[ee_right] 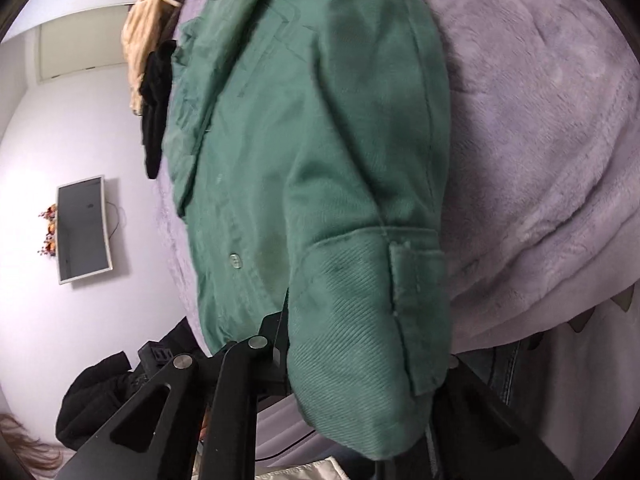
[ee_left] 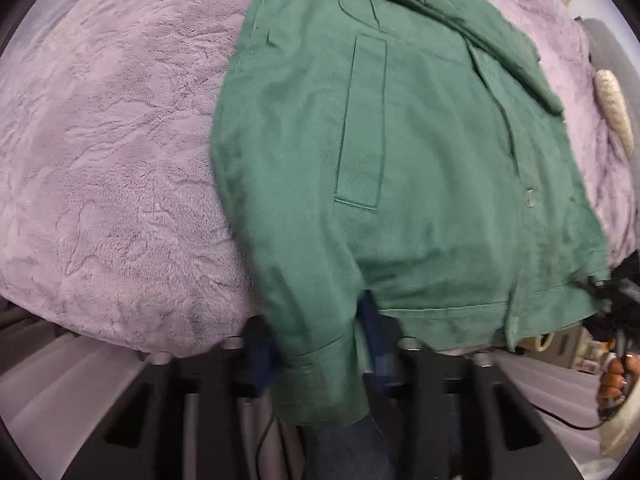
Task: Fold small clothes
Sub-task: 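Grasp the green jacket's hem with both tools, then lift the hem and fold it over toward the collar with both tools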
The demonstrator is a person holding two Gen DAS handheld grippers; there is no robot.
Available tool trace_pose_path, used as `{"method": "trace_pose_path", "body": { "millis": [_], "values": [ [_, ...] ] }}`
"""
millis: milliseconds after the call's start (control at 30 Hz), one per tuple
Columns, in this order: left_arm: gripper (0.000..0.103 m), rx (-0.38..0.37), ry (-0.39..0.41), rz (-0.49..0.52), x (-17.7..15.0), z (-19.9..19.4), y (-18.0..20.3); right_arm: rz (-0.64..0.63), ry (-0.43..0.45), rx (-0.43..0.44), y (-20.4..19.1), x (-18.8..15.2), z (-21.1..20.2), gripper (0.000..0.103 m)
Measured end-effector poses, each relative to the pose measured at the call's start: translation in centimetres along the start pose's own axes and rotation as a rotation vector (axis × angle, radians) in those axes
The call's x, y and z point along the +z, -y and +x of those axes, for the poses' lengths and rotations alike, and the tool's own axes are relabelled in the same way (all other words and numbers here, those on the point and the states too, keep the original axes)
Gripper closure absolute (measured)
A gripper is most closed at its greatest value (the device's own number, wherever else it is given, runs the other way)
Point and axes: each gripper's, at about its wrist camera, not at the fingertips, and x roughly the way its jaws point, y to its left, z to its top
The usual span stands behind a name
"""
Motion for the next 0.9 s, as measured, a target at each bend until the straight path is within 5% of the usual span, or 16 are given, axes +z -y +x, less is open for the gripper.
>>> {"method": "trace_pose_path", "body": {
  "millis": [233,467,733,900],
  "values": [
    [0.085,-0.228,0.018,-0.095,1.1,-3.5,-1.7,-0.006,0.003,0.200,-2.8,1.6,-1.6,0.088],
    [0.085,-0.401,0.193,-0.218,7.3,-9.0,-0.9,-0.101,0.016,0.306,-9.5,7.2,-2.8,0.088],
    [0.085,-0.377,0.368,-0.213,19.3,-11.9,3.2,-0.208,0.027,0.376,-17.2,17.8,-1.8,0.088],
    [0.085,-0.268,0.451,-0.224,26.5,-11.0,4.0,-0.176,0.031,0.329,-18.4,25.9,2.3,0.088]
  ]
}}
